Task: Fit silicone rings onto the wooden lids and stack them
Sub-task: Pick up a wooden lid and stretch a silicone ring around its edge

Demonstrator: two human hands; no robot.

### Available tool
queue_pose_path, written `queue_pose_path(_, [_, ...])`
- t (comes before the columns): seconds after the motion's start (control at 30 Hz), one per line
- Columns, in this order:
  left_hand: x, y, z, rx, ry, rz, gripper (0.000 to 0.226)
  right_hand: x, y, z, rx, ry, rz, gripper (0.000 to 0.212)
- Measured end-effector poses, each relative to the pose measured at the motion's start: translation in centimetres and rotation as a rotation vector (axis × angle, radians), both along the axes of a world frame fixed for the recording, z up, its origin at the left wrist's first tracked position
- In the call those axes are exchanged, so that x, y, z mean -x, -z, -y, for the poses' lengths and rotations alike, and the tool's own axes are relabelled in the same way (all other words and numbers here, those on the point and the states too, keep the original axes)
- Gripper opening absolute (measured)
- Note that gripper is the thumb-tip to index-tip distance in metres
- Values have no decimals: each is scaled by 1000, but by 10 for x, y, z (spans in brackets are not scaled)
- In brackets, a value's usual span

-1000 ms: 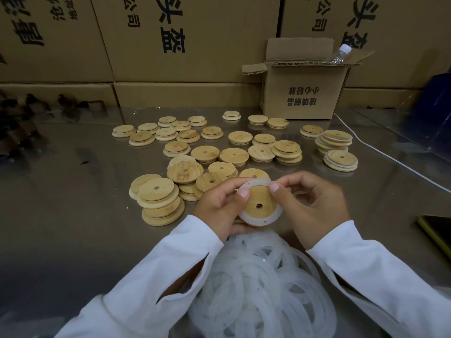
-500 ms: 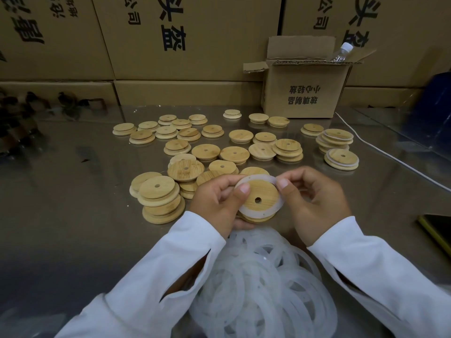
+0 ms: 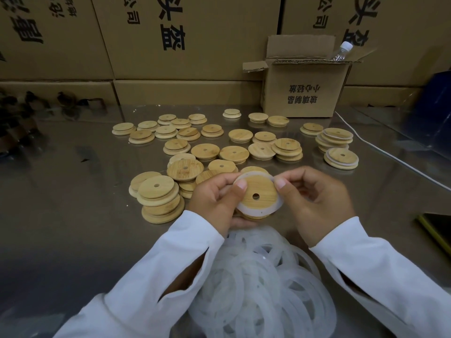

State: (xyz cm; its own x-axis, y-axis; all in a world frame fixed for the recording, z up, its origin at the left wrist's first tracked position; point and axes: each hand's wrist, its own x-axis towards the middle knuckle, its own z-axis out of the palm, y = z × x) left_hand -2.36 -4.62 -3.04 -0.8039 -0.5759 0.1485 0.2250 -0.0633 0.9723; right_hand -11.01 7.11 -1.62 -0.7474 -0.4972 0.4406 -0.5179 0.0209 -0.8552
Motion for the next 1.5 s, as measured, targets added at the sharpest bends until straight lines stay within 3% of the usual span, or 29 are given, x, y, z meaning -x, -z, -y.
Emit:
queue_pose_path(0.37, [3,2,3,-163,5,-34,13,-1,9,5,32,64,148,6])
queue_pose_path(0.53, [2,3,0,-126,38,-59,27,1,10,6,30,69,265,7])
queue_pose_path(0.63, [2,2,2,-131,24,-59,16,2,9,6,43,21,326,8])
queue_pose_path(0.83, [1,3,5,-20,33,45,33,5,5,1,-5,-68,163,12])
queue_pose_path(1.03, [-2,3,8,94,9,76,29,3,4,1,25,-127,158,13])
queue_pose_path(1.2, [-2,2,7,123,-27,100,6,3,7,2,-1,-87,135,11])
queue_pose_path(1.33, [-2,-2,6,149,-28,69,25,7,5,1,-40,-63,56,12])
queue_pose_path(1.5, [-2,0,9,115,-30,34,18,12,-1,-1,-70,-39,-2,19])
